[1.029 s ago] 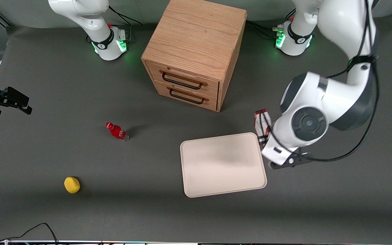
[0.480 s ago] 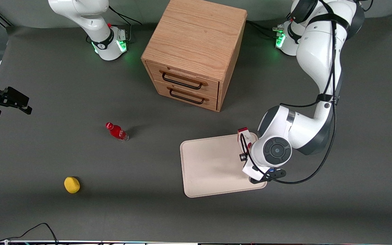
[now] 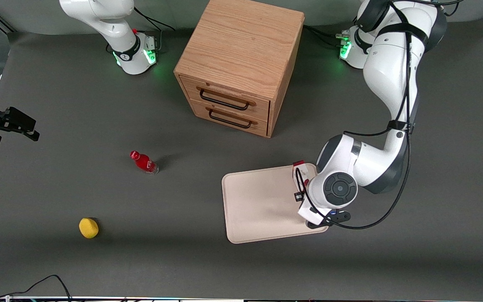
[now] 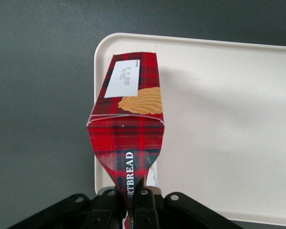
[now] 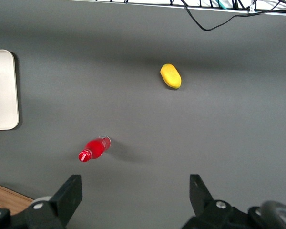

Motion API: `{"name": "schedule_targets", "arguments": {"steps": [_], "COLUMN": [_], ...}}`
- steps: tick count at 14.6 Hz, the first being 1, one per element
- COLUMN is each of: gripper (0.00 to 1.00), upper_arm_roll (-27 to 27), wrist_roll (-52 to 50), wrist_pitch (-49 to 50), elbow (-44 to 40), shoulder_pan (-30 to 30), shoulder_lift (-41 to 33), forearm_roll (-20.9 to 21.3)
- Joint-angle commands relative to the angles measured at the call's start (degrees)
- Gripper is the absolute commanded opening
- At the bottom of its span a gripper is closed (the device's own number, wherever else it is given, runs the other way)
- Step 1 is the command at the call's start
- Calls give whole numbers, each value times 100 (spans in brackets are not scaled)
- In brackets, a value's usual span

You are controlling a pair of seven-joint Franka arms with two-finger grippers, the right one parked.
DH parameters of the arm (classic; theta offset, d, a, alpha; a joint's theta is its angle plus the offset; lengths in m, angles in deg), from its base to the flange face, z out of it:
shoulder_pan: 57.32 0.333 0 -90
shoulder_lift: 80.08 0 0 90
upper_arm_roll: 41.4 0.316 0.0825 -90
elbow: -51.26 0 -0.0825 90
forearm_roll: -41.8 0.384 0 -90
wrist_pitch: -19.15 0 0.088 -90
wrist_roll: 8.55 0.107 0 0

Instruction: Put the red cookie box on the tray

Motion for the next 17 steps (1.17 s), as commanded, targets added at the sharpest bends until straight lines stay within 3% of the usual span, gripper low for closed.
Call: {"name": "schedule_targets", "arguments": {"steps": [1,2,8,11,17], "gripper": [87,100,100,100,100], "upper_arm_roll": [46,46,55,55,46], "wrist_roll": [207,216,627,1330,2736], "wrist_pitch": [44,61,446,1307,1959], "elbow": [-212,-212,-212,-90,1080], "shoulder_pan": [-2,-2,235,437,1035], "shoulder_lift": [51,25,-536,-1282,-3103], "forearm_roll": [35,96,308,308,273]}}
